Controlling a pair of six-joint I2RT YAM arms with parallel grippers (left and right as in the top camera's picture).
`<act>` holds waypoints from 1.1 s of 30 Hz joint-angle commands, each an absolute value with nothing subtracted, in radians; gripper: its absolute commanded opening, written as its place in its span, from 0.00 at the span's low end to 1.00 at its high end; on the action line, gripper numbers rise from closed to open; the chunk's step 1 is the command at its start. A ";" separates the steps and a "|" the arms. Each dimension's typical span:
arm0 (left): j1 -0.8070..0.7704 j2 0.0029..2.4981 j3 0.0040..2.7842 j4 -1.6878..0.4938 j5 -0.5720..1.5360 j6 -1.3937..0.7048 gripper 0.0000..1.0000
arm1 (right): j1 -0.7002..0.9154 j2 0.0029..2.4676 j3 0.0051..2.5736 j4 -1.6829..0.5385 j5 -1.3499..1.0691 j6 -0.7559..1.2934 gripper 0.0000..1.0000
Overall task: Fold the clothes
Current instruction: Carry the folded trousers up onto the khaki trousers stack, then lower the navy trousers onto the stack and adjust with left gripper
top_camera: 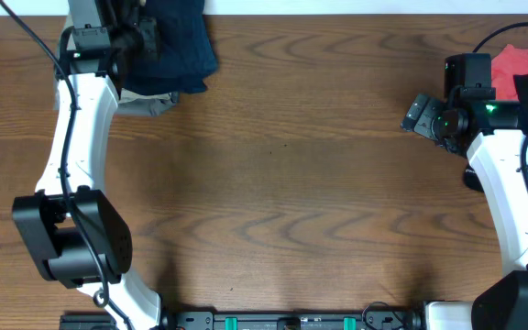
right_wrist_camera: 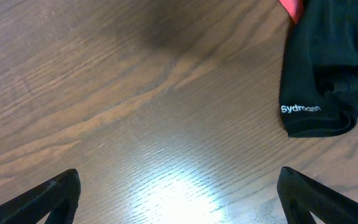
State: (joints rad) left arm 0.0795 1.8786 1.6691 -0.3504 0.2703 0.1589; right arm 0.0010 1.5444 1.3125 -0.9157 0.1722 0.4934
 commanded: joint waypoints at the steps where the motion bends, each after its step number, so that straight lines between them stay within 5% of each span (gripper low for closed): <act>1: 0.088 1.885 1.701 -0.327 0.231 0.184 0.06 | 0.003 1.544 1.314 -0.915 0.176 0.500 0.99; 33: 0.094 2.009 1.700 -0.083 -0.176 0.347 0.06 | 0.003 1.544 1.314 -0.915 0.176 0.500 0.99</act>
